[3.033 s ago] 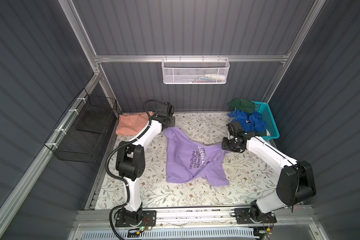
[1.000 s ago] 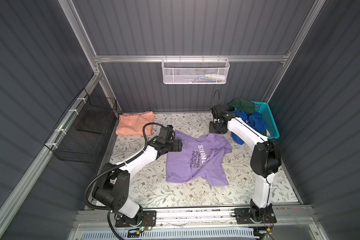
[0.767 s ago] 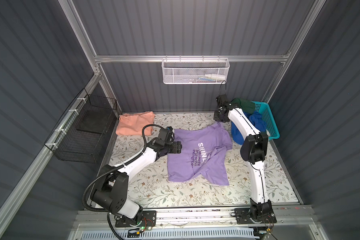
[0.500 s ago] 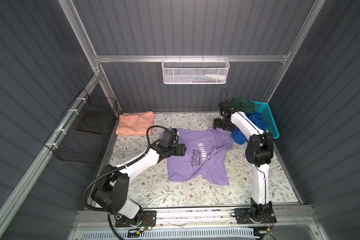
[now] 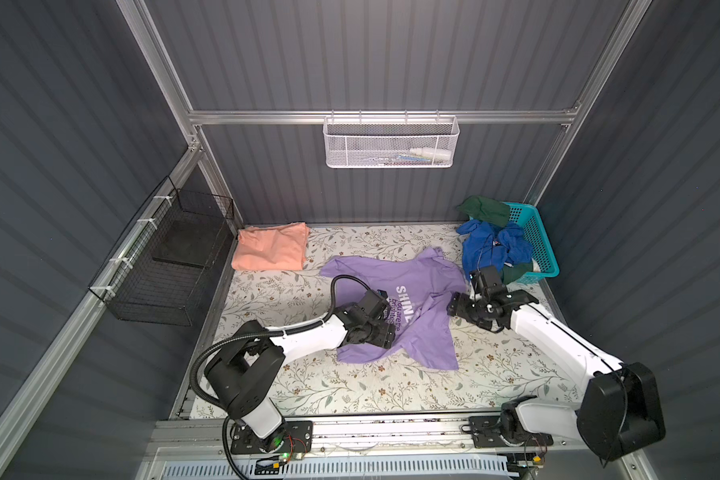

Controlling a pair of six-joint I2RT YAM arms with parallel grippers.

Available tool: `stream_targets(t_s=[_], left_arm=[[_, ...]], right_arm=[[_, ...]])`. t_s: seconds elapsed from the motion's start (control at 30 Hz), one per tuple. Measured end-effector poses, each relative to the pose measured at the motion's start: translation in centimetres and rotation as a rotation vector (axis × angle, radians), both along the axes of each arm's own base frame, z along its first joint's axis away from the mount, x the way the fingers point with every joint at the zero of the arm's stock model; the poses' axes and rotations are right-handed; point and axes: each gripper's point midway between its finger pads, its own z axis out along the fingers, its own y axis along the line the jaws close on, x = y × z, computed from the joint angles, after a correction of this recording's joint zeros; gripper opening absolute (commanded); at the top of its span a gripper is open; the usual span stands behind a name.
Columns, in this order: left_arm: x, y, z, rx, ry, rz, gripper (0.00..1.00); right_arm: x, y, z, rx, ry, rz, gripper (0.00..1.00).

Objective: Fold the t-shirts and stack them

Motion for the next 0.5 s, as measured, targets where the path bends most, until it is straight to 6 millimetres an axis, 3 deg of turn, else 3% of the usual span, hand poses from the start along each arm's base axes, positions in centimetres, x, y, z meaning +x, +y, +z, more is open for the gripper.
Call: stream_targets(t_s=[0.1,0.17,0.2,0.37,0.4,0.5], left_arm=[[-0.4,0.1,-2.1,0.053,0.03,-0.003,0.69],[-0.1,-0.6,-1.9,0.045,0.026,0.002,0.63],[0.1,-0.7,-2.1,0.049,0.025,0.008,0.58],[0.5,-0.9,-2.5,0.05,0.036,0.044,0.12],[0.7,-0.7,-2.6,0.061,0.036,0.058,0.06],[0.9,-0.1,-2.7,0.079,0.035,0.1,0.03]], right_arm=[[-2.4,0.1,-1.6,0.045,0.039,-0.012,0.79],[-3.0,0.3,-2.1,0.069,0.043,-0.016,0.78],[-3.0,0.4,-2.4,0.079,0.046,-0.018,0.78],[-2.6,1.1,-4.1,0.1,0.081,-0.008,0.74],[-2.3,1.3,-4.6,0.101,0.088,-0.005,0.7],[-1.5,1.7,-5.9,0.101,0.119,0.002,0.58]])
